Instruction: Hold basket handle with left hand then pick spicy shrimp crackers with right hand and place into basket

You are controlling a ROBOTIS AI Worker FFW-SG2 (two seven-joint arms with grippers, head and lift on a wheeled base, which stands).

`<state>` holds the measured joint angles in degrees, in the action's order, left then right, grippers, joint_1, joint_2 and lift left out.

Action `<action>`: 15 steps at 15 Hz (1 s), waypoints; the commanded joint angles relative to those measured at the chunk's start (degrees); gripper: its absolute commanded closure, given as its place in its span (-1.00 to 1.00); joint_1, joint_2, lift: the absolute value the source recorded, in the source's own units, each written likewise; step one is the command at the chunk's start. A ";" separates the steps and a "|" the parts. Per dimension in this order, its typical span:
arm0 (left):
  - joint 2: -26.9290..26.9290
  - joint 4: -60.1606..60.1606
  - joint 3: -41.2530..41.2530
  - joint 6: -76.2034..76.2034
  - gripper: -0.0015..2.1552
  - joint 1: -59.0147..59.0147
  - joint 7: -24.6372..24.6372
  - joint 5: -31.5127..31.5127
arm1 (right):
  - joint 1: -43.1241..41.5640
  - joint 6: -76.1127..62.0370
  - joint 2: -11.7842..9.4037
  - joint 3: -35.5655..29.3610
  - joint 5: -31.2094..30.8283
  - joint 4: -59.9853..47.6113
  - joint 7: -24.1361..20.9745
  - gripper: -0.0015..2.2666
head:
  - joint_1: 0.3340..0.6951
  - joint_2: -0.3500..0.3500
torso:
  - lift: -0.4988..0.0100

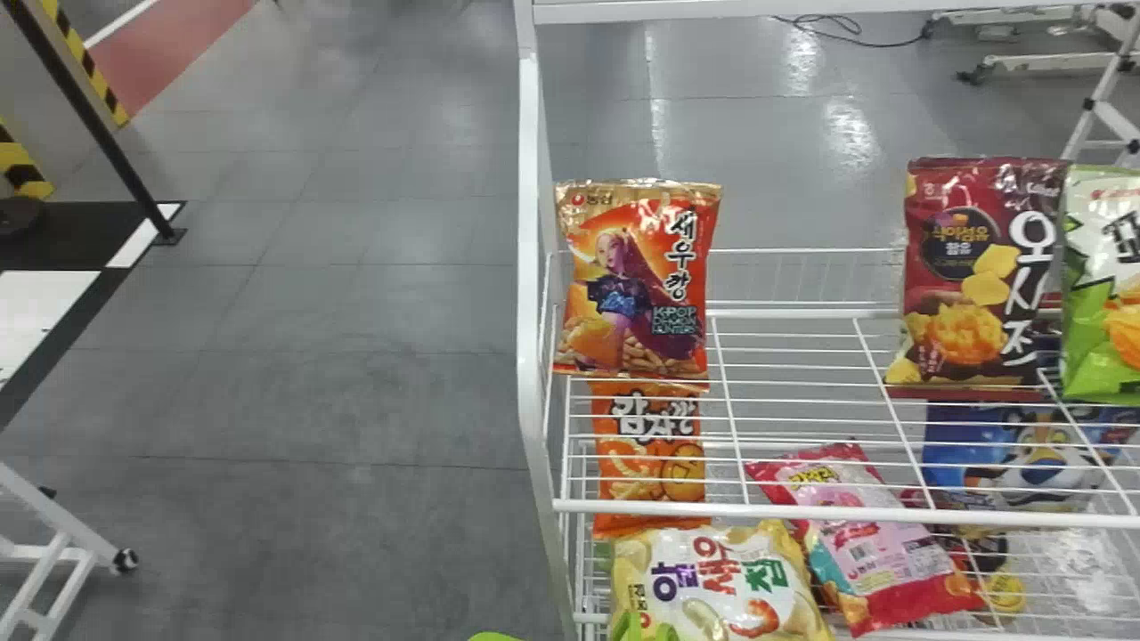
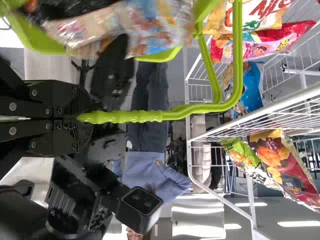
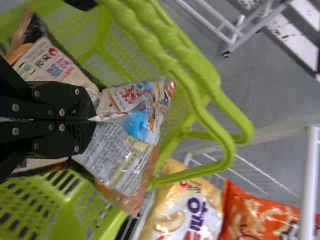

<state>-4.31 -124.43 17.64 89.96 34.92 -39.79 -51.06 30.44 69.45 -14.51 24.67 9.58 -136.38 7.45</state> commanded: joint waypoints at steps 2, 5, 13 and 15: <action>0.00 -0.03 0.11 0.07 0.76 0.15 -0.02 0.00 | -0.82 -0.75 0.54 0.64 0.00 1.64 0.28 0.61 | 1.00 0.52 | 0.81; 0.00 -0.03 0.03 0.07 0.76 0.15 -0.02 0.00 | -0.65 4.70 0.45 0.73 -0.88 0.14 0.37 -1.00 | 1.00 0.56 | 0.81; 0.00 -0.03 0.29 0.07 0.76 0.07 0.06 0.00 | 0.41 9.79 0.27 -0.67 -5.54 -3.81 -1.21 -0.95 | 1.00 0.27 | 0.81; 0.00 -0.03 0.29 0.07 0.76 0.07 0.06 0.00 | 0.49 9.62 0.27 -2.52 -6.15 -3.90 -1.92 -0.95 | 1.00 0.10 | 0.81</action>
<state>-4.31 -124.47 17.92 89.96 34.98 -39.78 -51.06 30.88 79.12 -14.24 23.28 4.16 -140.16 5.71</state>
